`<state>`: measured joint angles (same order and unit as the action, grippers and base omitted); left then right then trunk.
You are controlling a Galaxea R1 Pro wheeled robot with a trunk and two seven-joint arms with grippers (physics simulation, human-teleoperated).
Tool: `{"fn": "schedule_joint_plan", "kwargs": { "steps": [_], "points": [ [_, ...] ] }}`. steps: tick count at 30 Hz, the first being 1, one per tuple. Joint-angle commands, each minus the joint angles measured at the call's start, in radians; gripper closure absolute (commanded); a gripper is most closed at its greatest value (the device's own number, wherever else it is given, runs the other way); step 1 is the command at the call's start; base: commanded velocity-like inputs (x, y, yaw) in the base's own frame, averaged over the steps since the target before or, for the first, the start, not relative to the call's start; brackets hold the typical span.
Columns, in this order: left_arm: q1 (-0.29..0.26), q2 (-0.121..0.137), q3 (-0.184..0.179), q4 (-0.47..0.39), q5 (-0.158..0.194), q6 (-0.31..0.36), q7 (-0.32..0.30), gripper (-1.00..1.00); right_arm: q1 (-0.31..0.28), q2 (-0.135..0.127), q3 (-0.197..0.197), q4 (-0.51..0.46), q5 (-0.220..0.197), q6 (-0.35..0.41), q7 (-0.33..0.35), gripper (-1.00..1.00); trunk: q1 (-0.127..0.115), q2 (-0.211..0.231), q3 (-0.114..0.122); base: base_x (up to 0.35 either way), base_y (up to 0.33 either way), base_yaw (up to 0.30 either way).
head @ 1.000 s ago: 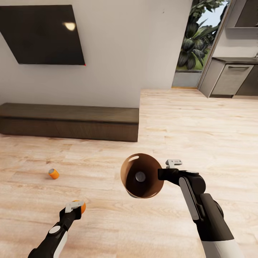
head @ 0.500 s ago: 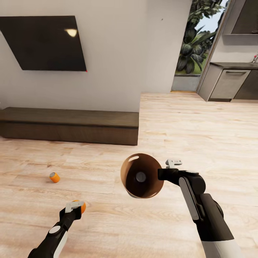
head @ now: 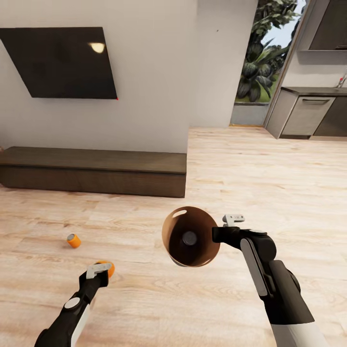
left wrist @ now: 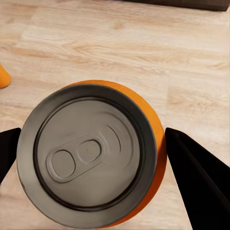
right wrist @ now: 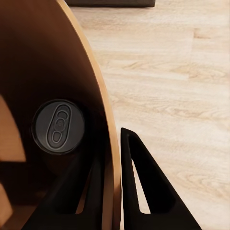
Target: Put the three can of soda from the living room inside the tash can in the kitchen.
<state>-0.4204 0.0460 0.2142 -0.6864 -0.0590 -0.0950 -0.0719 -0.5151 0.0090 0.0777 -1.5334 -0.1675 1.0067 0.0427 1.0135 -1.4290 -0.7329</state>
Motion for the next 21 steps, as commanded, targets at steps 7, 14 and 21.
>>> {"fn": "schedule_joint_plan", "kwargs": {
  "steps": [7,14,21],
  "points": [
    [0.0,0.003,0.002,-0.023,0.003,0.004,-0.023,1.0,0.0,0.0,0.001,0.004,-0.013,0.0,0.004,1.0,0.0,0.0,0.0,0.0,0.0,0.0],
    [0.0,0.021,0.013,-0.123,0.007,0.144,-0.246,1.0,0.0,0.0,0.002,0.027,-0.01,-0.002,-0.001,1.0,0.0,0.0,0.0,0.0,0.0,0.0],
    [0.0,0.048,0.096,-0.328,0.009,0.382,-0.467,1.0,0.0,0.0,0.003,0.053,-0.005,-0.004,-0.005,1.0,0.0,0.0,0.0,0.0,0.0,0.0]
  ]
}}
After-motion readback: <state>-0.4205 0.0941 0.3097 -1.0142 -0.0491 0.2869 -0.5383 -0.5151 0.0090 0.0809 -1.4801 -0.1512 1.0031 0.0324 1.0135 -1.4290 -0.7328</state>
